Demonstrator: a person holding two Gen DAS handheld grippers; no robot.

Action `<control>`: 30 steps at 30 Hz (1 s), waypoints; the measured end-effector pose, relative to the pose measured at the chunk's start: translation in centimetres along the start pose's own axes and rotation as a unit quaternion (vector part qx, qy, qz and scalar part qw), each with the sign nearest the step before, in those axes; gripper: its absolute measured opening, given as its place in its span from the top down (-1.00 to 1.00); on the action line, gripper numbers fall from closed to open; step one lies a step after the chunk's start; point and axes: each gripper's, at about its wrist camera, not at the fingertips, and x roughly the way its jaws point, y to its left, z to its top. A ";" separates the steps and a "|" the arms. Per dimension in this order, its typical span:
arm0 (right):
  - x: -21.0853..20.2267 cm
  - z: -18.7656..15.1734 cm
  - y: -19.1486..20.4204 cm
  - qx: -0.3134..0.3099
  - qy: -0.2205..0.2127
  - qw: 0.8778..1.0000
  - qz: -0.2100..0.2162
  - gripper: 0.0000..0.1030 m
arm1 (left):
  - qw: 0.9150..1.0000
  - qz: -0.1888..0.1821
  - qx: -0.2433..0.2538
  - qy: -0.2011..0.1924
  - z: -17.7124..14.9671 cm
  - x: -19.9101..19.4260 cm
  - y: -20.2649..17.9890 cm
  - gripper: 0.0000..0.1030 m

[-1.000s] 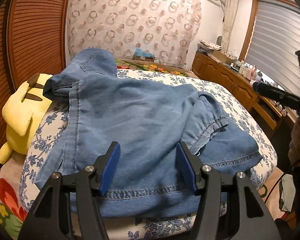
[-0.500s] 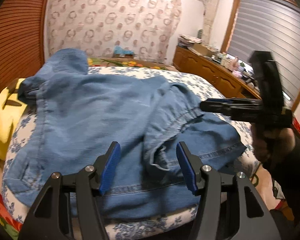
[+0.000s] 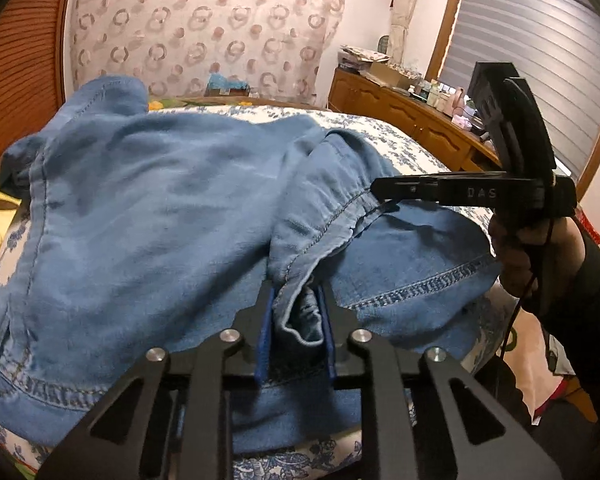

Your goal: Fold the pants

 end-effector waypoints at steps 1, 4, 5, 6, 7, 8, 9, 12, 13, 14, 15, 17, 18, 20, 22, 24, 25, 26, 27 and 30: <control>0.0 0.1 0.0 -0.001 0.000 1.000 0.003 0.44 | 1.000 -0.001 0.004 -0.003 0.2 -0.1 -0.2 0.84; 0.0 0.5 0.3 -0.008 0.002 1.000 0.014 0.82 | 1.000 -0.003 0.017 -0.013 0.9 -0.8 -0.9 0.91; -0.5 0.6 0.5 -0.014 -0.004 1.000 0.012 0.91 | 1.000 -0.005 0.021 -0.019 1.3 -1.2 -1.0 0.92; -1.0 0.8 0.6 -0.018 -0.016 1.000 0.008 0.92 | 0.999 -0.009 0.027 -0.025 1.8 -1.7 -1.3 0.92; -2.0 1.1 0.8 -0.023 -0.034 0.999 0.008 0.94 | 0.999 -0.012 0.034 -0.033 2.3 -2.4 -1.7 0.92; -2.7 1.4 1.0 -0.027 -0.044 0.999 0.009 0.94 | 0.998 -0.014 0.038 -0.041 2.8 -2.9 -1.9 0.92; -3.9 1.8 1.2 -0.032 -0.059 0.998 0.006 0.95 | 0.998 -0.017 0.044 -0.050 3.6 -3.7 -2.4 0.92; -7.3 3.5 1.6 -0.041 -0.097 0.994 -0.001 0.95 | 0.994 -0.033 0.059 -0.080 5.8 -6.3 -3.7 0.92; -8.6 4.2 1.8 -0.045 -0.112 0.993 -0.004 0.95 | 0.993 -0.038 0.063 -0.087 6.3 -7.1 -3.9 0.92; -9.6 4.9 1.9 -0.048 -0.123 0.991 -0.004 0.95 | 0.992 -0.043 0.070 -0.097 7.2 -8.1 -4.4 0.92; -10.8 5.7 2.1 -0.052 -0.137 0.989 -0.005 0.95 | 0.991 -0.046 0.076 -0.104 7.8 -8.8 -4.8 0.92; -12.6 7.2 2.6 -0.060 -0.156 0.986 -0.012 0.95 | 0.988 -0.054 0.084 -0.115 9.0 -10.2 -5.5 0.92; -13.5 8.1 3.0 -0.065 -0.165 0.984 -0.015 0.95 | 0.987 -0.057 0.086 -0.123 9.6 -11.1 -5.8 0.92; -14.8 9.6 3.7 -0.074 -0.180 0.981 -0.018 0.96 | 0.985 -0.057 0.089 -0.136 10.3 -12.6 -6.0 0.92; -15.8 11.1 4.8 -0.086 -0.193 0.977 -0.020 0.96 | 0.983 -0.054 0.089 -0.150 11.0 -14.1 -6.0 0.92; -16.3 12.3 6.1 -0.100 -0.200 0.974 -0.021 0.96 | 0.982 -0.049 0.087 -0.159 11.4 -15.4 -5.7 0.92; -16.5 12.9 6.9 -0.106 -0.203 0.973 -0.019 0.96 | 0.982 -0.046 0.085 -0.163 11.4 -15.8 -5.5 0.92; -16.7 13.4 7.6 -0.114 -0.205 0.972 -0.018 0.96 | 0.981 -0.040 0.084 -0.168 11.5 -16.4 -5.2 0.92; -16.8 13.7 8.3 -0.119 -0.206 0.971 -0.017 0.96 | 0.981 -0.035 0.082 -0.170 11.4 -16.8 -5.1 0.92; -15.9 15.1 10.8 -0.141 -0.205 0.969 -0.012 0.96 | 0.982 -0.020 0.061 -0.177 10.7 -18.1 -3.1 0.92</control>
